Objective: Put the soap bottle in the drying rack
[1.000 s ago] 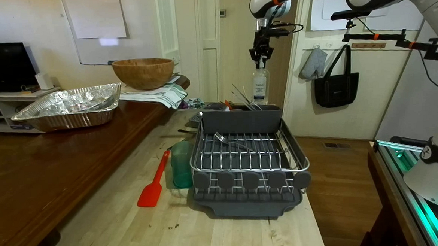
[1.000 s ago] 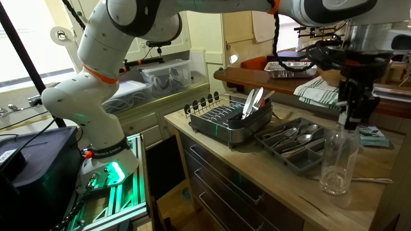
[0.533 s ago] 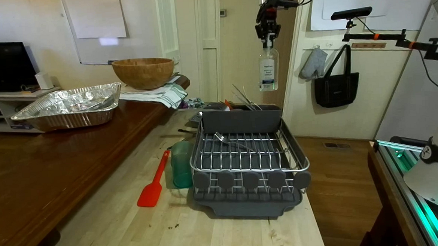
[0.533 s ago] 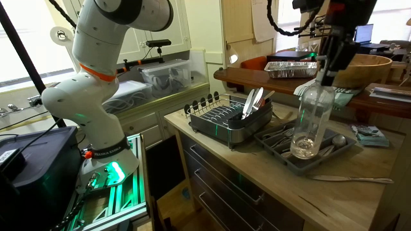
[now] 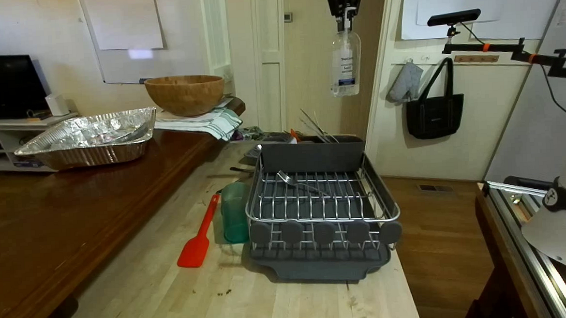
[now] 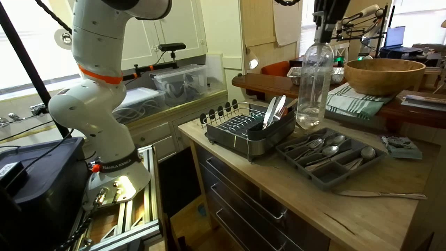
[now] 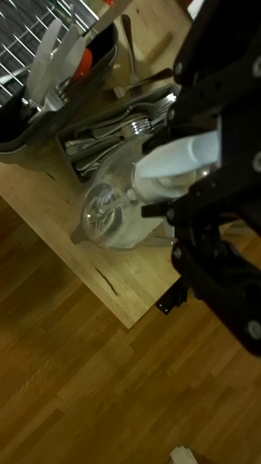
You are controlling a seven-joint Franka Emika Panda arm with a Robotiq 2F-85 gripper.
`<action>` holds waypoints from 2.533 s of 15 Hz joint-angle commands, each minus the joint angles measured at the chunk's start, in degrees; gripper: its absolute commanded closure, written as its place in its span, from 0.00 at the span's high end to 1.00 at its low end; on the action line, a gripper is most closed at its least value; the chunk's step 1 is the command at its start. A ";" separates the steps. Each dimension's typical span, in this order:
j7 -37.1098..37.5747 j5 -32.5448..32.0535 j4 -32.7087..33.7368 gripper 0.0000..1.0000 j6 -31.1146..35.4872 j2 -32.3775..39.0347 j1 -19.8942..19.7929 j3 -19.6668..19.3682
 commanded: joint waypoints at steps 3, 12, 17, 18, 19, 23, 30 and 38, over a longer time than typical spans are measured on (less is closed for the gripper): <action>-0.05 -0.75 -3.70 0.37 0.00 -4.33 3.73 1.25; -0.04 -1.01 -7.98 0.37 0.13 -7.71 5.00 1.59; -4.44 -4.56 -13.52 0.12 2.76 -12.18 8.03 3.31; -6.40 -4.91 -14.52 0.12 2.80 -13.16 8.57 3.93; -8.58 -4.90 -16.21 0.12 2.88 -14.63 9.13 4.69; -16.02 -3.95 -21.89 0.12 3.60 -20.16 11.40 7.70; -25.57 -0.03 -29.74 0.12 6.58 -26.54 16.16 14.28; -36.66 1.09 -34.90 0.12 10.36 -24.96 22.93 18.11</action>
